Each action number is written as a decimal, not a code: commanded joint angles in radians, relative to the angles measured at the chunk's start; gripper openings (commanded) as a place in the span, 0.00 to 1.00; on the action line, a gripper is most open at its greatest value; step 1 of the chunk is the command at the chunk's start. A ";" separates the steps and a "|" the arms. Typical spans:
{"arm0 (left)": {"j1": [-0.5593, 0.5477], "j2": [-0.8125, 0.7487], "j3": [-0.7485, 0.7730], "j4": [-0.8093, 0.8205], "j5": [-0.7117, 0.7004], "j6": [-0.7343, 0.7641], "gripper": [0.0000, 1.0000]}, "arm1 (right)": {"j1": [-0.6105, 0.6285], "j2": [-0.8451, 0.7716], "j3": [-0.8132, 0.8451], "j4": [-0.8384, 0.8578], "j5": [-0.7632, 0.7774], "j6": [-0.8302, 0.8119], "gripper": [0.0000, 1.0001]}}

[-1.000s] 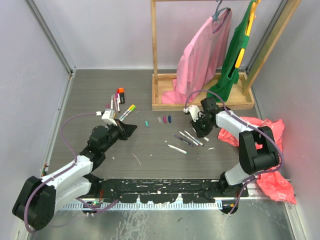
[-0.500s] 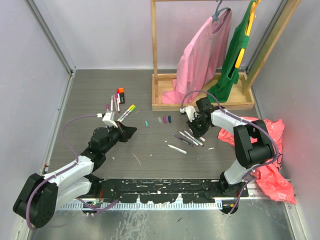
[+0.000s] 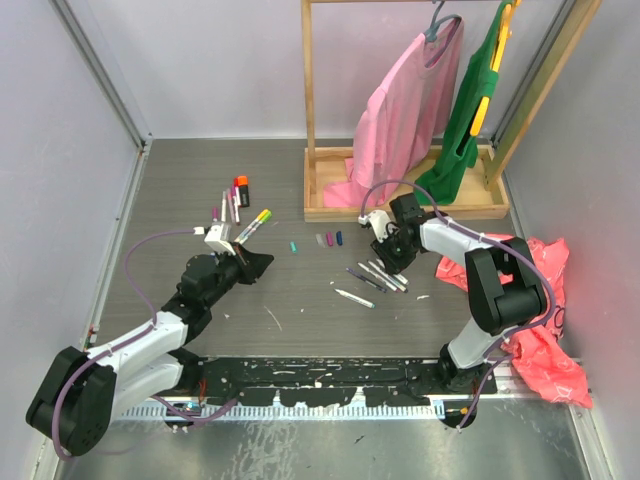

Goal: Open the pen caps
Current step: Place the pen at the center of the board.

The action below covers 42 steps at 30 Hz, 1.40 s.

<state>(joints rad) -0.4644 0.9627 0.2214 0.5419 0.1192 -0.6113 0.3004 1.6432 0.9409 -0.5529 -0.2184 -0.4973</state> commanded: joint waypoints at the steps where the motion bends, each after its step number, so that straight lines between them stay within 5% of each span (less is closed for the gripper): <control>1: 0.003 -0.009 0.008 0.070 0.014 0.013 0.01 | 0.005 0.004 0.032 0.017 0.016 0.004 0.33; 14: -0.030 0.059 0.057 0.111 0.117 -0.024 0.00 | 0.005 -0.053 0.032 0.025 0.037 0.003 0.38; 28: -0.220 0.134 0.148 0.119 0.006 0.001 0.00 | 0.005 -0.164 0.017 0.026 0.014 -0.015 0.40; 42: -0.411 0.491 0.416 0.141 -0.133 -0.018 0.00 | -0.004 -0.262 0.002 0.011 0.010 -0.044 0.40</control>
<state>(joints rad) -0.8482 1.3849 0.5507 0.6201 0.0517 -0.6342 0.3012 1.4330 0.9424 -0.5541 -0.2066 -0.5247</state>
